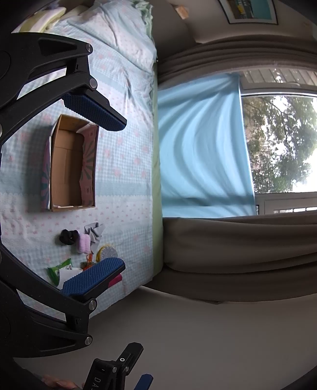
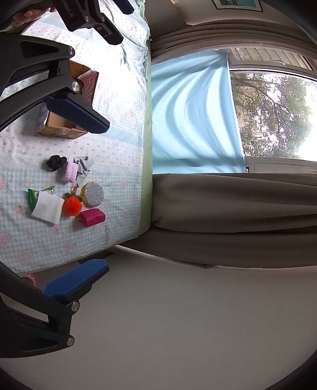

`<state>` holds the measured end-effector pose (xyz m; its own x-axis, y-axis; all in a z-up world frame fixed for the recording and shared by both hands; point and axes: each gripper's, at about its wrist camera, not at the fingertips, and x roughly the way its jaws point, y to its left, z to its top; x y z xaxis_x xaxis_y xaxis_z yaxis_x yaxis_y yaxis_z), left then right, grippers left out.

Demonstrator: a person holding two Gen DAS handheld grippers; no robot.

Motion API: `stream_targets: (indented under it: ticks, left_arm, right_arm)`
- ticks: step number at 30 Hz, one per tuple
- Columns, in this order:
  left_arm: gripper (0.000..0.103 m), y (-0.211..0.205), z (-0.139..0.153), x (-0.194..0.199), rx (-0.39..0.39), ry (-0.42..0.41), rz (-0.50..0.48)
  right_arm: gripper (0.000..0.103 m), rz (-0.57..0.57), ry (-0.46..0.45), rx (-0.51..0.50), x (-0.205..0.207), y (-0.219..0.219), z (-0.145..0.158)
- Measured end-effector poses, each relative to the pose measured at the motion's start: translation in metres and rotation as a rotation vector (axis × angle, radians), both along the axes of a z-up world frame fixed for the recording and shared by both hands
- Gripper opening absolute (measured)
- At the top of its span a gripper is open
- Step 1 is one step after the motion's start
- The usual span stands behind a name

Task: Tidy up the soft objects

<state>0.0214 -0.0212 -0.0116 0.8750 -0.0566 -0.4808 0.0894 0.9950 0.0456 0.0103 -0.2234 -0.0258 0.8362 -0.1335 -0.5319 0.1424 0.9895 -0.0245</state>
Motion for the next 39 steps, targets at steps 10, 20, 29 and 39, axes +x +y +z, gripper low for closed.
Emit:
stream_targets:
  ticks: [10,20,29,39]
  left_arm:
    - [0.103,0.002,0.0,-0.001,-0.005,0.0,0.004]
    - [0.103,0.004,0.001,0.0,-0.003,0.001,0.01]
    - [0.103,0.006,0.002,0.003,-0.001,0.003,0.006]
    - [0.103,0.012,0.001,0.018,-0.002,0.005,-0.001]
  right_arm:
    - [0.103,0.001,0.002,0.0,0.003,0.003,0.0]
    - [0.103,-0.001,0.003,-0.001,0.003,0.004,0.0]
    - [0.103,-0.006,0.003,0.005,0.005,0.007,-0.001]
    - [0.103,-0.02,0.0,0.006,0.014,0.007,-0.002]
